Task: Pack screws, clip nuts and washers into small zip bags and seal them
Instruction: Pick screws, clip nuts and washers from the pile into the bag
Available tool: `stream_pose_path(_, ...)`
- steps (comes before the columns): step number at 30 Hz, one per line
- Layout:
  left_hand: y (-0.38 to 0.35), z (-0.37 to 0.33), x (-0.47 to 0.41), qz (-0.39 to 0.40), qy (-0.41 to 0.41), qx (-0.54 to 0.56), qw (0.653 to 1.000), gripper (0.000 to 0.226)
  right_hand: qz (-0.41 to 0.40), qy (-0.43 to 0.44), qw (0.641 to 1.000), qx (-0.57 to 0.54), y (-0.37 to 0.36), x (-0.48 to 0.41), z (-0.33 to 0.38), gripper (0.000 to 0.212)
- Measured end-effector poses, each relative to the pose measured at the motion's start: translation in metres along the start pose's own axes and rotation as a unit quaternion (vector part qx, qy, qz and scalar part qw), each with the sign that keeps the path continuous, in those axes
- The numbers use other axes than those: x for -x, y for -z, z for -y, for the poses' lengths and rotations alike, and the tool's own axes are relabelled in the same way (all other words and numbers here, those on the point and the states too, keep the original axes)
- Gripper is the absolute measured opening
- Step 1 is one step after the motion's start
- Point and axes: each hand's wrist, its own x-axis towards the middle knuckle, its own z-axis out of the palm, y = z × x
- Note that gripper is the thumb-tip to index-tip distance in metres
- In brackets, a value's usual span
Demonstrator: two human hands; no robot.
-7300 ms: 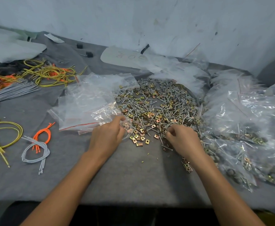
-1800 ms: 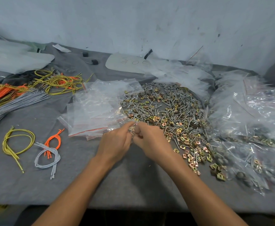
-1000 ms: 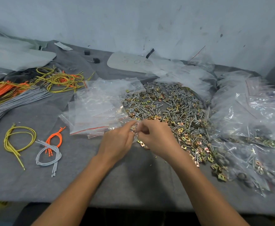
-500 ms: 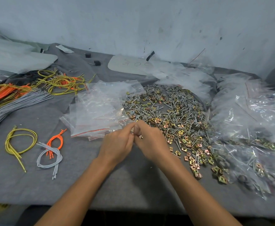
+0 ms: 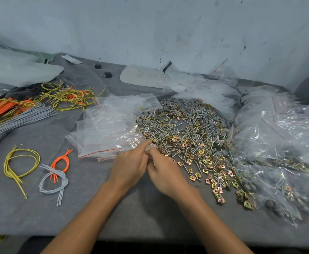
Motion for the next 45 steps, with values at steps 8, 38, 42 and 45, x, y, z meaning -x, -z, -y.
stream_pose_path(8,-0.001,0.001,0.001,0.009,-0.004,-0.002,1.000,0.051,-0.085,0.016,0.995,-0.053,0.024,0.019,-0.020,0.019)
stream_pose_path(38,0.002,-0.002,-0.001,0.019,0.003,0.006,1.000,0.048,-0.176,0.063,0.979,0.081,0.052,0.038,-0.064,0.007)
stream_pose_path(42,0.002,-0.002,-0.001,0.014,-0.005,0.007,1.000,0.051,-0.201,0.090,0.973,0.069,0.051,0.039,-0.060,0.010)
stream_pose_path(45,0.003,-0.002,-0.001,0.013,-0.005,0.004,1.000,0.048,-0.208,0.103,0.972,0.042,0.048,0.040,-0.058,0.007)
